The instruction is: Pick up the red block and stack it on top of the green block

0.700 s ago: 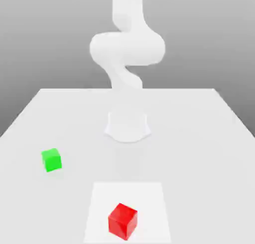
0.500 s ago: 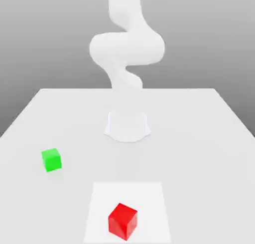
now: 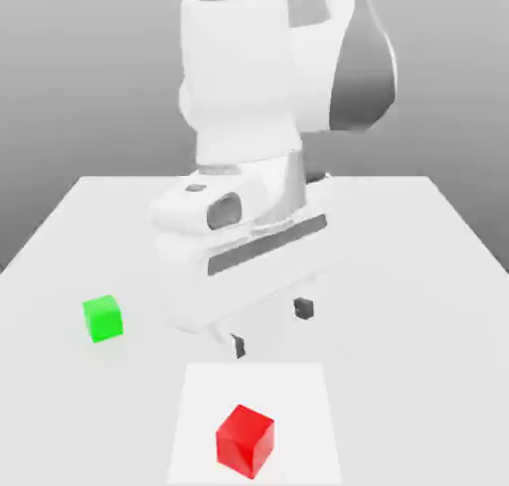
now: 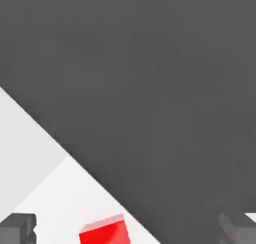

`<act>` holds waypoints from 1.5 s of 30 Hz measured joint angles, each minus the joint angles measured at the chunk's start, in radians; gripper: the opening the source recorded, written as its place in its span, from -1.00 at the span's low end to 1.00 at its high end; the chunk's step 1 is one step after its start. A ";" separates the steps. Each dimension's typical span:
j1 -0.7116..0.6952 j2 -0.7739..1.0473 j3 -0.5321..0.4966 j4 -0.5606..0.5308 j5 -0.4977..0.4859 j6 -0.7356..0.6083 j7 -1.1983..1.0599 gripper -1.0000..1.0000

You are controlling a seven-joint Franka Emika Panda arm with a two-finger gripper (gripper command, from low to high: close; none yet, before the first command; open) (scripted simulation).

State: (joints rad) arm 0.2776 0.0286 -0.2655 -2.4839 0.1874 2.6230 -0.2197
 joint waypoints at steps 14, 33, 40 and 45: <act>-0.074 0.328 0.078 -0.012 0.032 0.217 -0.213 -1.00; -0.364 -0.123 -0.191 -0.255 -0.324 0.015 0.017 -1.00; -0.603 -0.299 -0.274 -0.412 -0.497 0.012 0.126 -1.00; -0.683 -0.327 -0.304 -0.467 -0.534 0.052 0.152 -1.00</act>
State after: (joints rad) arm -0.4053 -0.2987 -0.5691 -2.9513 -0.3465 2.6746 -0.0682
